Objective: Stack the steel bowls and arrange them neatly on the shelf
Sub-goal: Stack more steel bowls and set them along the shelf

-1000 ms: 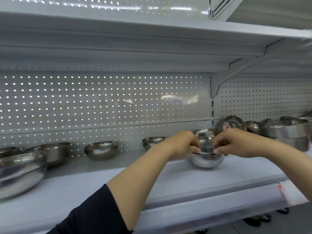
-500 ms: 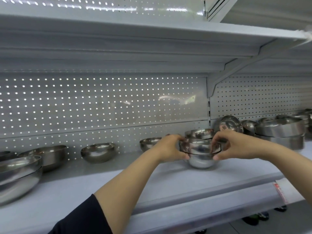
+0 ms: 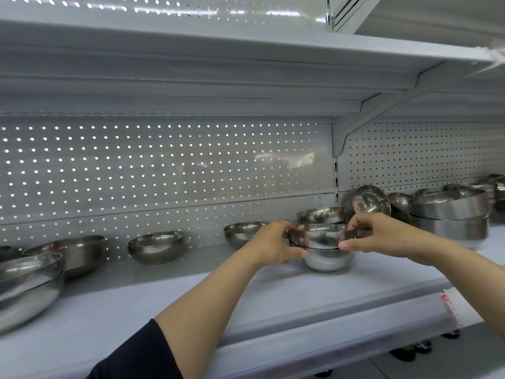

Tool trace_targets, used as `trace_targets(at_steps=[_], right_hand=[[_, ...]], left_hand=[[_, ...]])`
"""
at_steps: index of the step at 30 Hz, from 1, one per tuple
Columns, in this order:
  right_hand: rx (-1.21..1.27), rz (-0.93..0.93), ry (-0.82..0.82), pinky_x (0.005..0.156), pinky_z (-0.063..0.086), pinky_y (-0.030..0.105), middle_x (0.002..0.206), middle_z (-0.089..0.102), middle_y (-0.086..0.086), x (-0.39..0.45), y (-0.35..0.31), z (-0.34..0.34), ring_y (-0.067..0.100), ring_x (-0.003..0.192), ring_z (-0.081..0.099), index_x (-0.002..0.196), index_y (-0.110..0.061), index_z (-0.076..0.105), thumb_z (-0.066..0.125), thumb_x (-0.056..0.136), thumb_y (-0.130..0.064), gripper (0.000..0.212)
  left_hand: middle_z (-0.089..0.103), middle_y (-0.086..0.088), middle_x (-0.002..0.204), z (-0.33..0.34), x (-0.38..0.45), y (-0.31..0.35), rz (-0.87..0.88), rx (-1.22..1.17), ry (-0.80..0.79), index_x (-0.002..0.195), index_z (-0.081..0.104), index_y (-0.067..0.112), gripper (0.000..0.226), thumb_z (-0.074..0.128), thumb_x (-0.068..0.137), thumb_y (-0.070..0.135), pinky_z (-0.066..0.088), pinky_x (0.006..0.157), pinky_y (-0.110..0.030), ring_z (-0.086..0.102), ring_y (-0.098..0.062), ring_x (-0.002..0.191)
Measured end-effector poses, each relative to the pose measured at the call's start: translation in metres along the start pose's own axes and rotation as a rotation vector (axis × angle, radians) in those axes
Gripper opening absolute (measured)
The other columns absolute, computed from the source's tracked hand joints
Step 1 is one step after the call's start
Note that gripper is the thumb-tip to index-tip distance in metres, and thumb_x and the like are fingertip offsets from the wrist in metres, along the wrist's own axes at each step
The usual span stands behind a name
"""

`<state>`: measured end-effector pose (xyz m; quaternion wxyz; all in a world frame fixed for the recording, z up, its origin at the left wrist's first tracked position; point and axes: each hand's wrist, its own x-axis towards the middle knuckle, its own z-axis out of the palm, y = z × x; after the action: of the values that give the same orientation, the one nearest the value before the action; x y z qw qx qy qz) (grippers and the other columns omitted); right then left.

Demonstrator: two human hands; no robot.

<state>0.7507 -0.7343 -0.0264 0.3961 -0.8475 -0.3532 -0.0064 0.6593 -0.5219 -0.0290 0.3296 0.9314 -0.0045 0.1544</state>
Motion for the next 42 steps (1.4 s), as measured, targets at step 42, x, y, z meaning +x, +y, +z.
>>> trace_targets(at_steps=[42], right_hand=[[0.052, -0.233, -0.215, 0.092, 0.047, 0.028, 0.118, 0.052, -0.012, 0.015, -0.195, 0.184, 0.009, 0.109, 0.054, 0.111, -0.031, 0.054, 0.08, 0.069, -0.043, 0.051]], left_hand=[[0.059, 0.002, 0.118, -0.164, -0.198, -0.083, -0.376, 0.384, 0.376, 0.135, 0.044, 0.021, 0.063, 0.067, 0.078, 0.01, 0.041, 0.08, -0.022, 0.055, -0.017, 0.103]])
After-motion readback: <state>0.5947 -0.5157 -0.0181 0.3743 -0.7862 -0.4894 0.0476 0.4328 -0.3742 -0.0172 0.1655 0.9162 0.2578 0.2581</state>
